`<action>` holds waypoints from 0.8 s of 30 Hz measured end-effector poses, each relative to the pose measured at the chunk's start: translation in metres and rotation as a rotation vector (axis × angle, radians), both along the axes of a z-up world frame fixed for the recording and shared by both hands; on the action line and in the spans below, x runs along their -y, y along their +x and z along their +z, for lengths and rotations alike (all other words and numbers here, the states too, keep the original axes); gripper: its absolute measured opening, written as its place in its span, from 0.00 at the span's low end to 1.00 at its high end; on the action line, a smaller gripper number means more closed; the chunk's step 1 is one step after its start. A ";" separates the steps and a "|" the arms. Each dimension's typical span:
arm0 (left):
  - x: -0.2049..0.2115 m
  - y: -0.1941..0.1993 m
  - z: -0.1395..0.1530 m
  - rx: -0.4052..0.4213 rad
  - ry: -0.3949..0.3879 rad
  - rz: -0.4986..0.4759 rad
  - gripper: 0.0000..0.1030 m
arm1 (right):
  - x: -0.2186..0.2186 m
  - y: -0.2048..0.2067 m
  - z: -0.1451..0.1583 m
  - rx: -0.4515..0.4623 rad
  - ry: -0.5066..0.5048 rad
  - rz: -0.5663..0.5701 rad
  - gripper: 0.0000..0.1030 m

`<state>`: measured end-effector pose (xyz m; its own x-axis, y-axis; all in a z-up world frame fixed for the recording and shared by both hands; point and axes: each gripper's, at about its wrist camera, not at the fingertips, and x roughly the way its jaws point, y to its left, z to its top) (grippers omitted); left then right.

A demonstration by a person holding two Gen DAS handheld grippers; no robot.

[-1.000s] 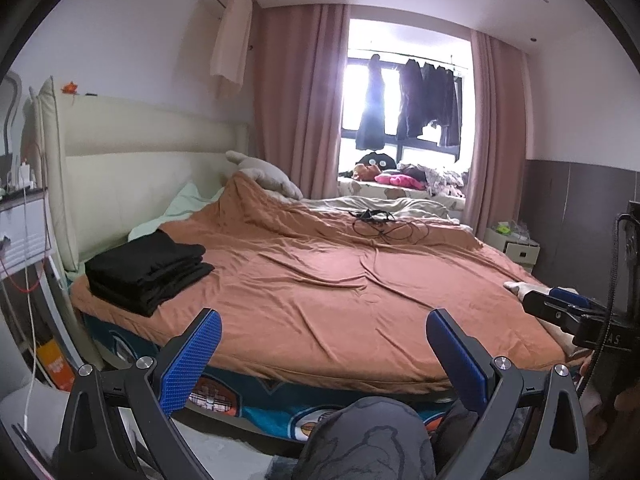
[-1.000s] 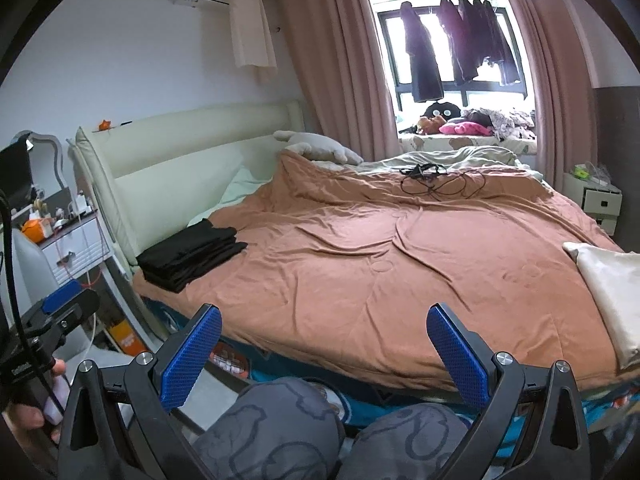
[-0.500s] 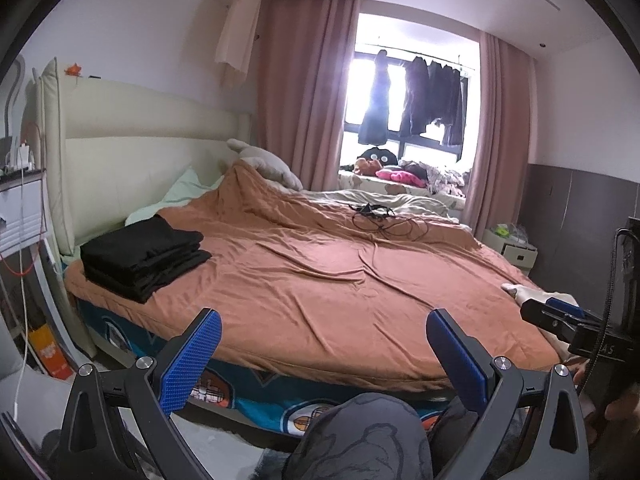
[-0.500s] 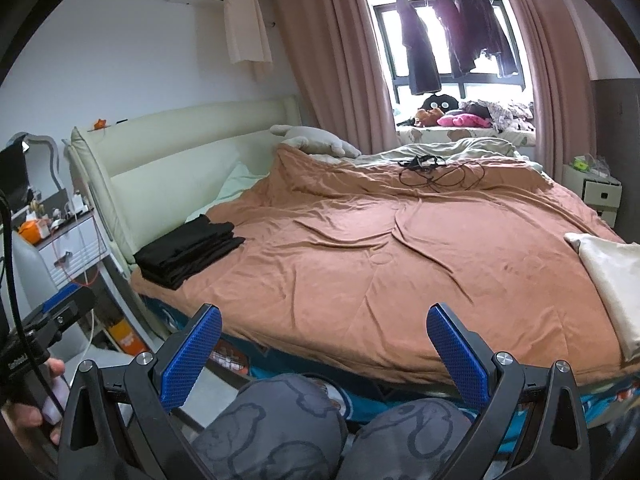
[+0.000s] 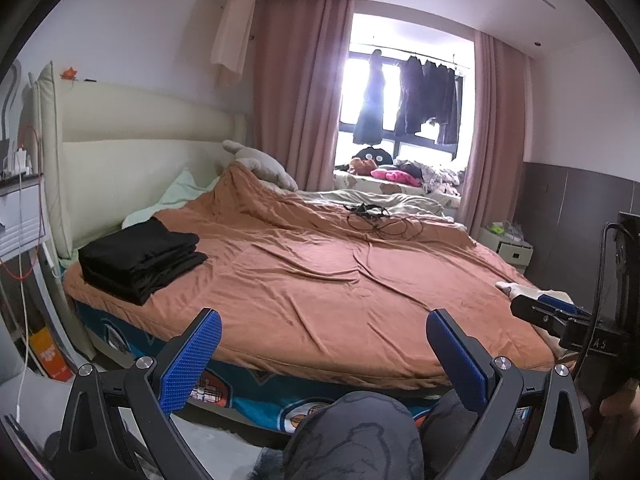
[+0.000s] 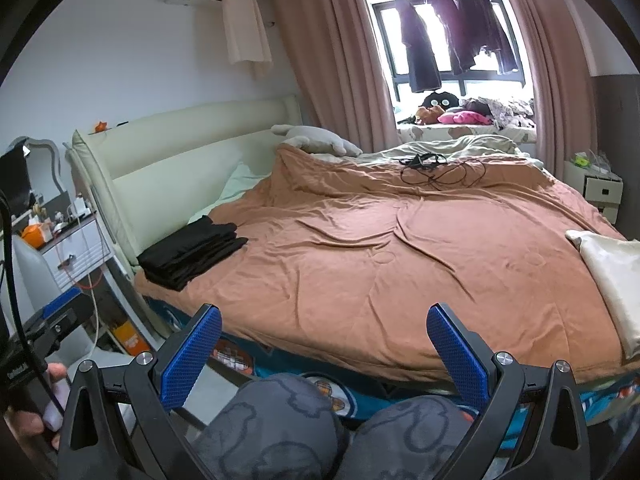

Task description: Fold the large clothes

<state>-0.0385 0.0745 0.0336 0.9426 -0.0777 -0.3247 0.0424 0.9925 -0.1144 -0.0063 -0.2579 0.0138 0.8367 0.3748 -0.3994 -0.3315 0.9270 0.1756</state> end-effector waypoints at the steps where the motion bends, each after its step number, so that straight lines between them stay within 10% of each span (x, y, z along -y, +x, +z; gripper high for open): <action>1: 0.000 -0.001 0.000 0.001 0.002 0.001 1.00 | 0.000 0.000 0.000 0.002 -0.001 -0.001 1.00; 24: 0.006 -0.002 0.007 0.009 0.005 0.014 1.00 | 0.008 0.004 0.001 -0.008 0.023 0.008 1.00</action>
<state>-0.0401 0.0684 0.0403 0.9466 -0.0625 -0.3163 0.0292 0.9936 -0.1088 -0.0028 -0.2659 0.0152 0.8307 0.3903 -0.3970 -0.3373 0.9202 0.1989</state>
